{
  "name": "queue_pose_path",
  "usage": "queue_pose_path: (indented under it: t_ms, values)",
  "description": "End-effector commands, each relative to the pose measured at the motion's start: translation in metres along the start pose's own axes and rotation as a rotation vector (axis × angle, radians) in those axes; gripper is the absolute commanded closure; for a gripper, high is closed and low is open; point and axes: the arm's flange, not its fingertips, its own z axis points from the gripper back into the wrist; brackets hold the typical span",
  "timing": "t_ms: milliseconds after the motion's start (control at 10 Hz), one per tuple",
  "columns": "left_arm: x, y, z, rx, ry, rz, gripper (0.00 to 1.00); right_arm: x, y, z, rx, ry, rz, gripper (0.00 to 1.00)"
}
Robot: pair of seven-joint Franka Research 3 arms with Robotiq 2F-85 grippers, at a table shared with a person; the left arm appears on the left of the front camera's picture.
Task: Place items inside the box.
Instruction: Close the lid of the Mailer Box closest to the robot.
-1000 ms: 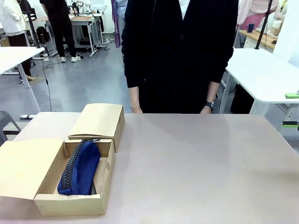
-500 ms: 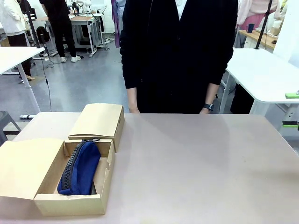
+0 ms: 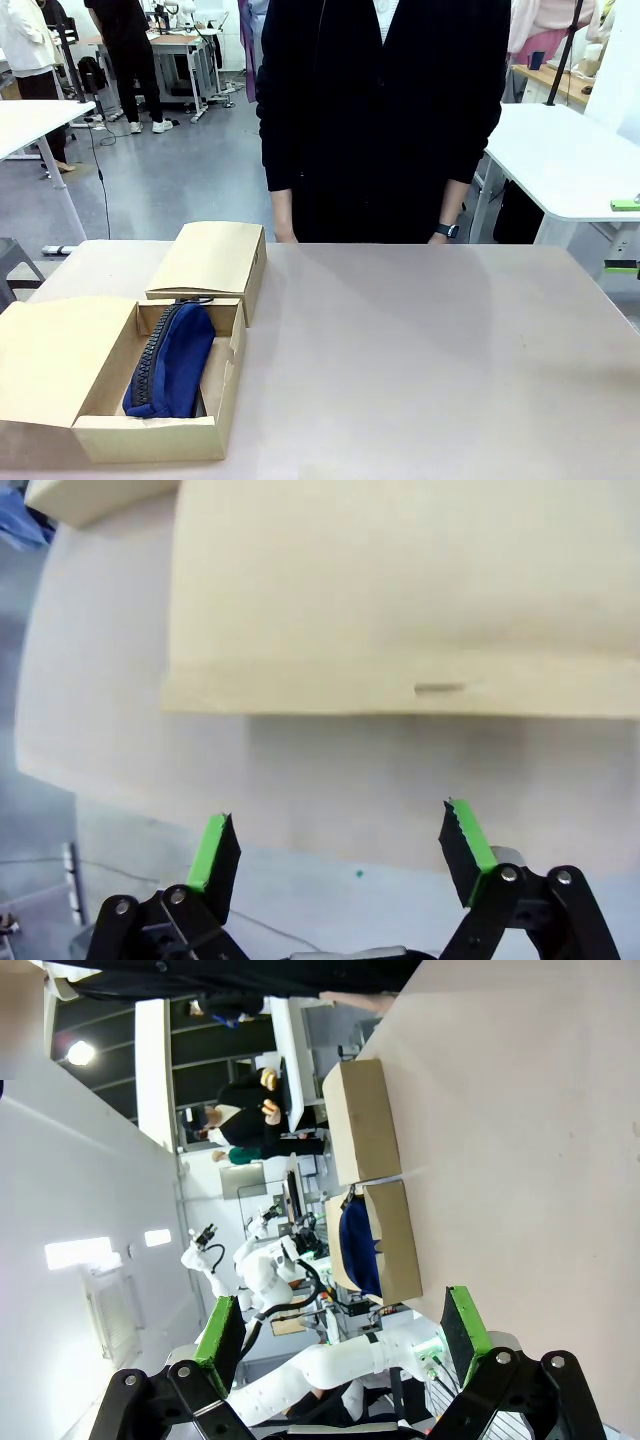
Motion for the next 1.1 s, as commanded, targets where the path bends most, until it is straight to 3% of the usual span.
queue_pose_path:
  t_ms: [0,300,800,1000]
  values:
    - [0.001,-0.006,-0.026,-0.046,0.096,-0.007,0.0,0.0,0.003,0.0,0.016,-0.005,0.0,0.0]
    - [0.008,-0.017,-0.066,-0.112,0.057,-0.025,0.0,0.0,0.003,0.0,0.016,-0.005,0.0,0.0]
    - [0.02,-0.018,-0.076,-0.034,-0.263,0.084,0.0,0.0,0.003,0.0,0.016,-0.005,0.0,0.0]
    - [0.032,-0.022,-0.071,-0.001,-0.454,0.144,0.0,0.0,0.003,0.0,0.016,-0.005,0.0,0.0]
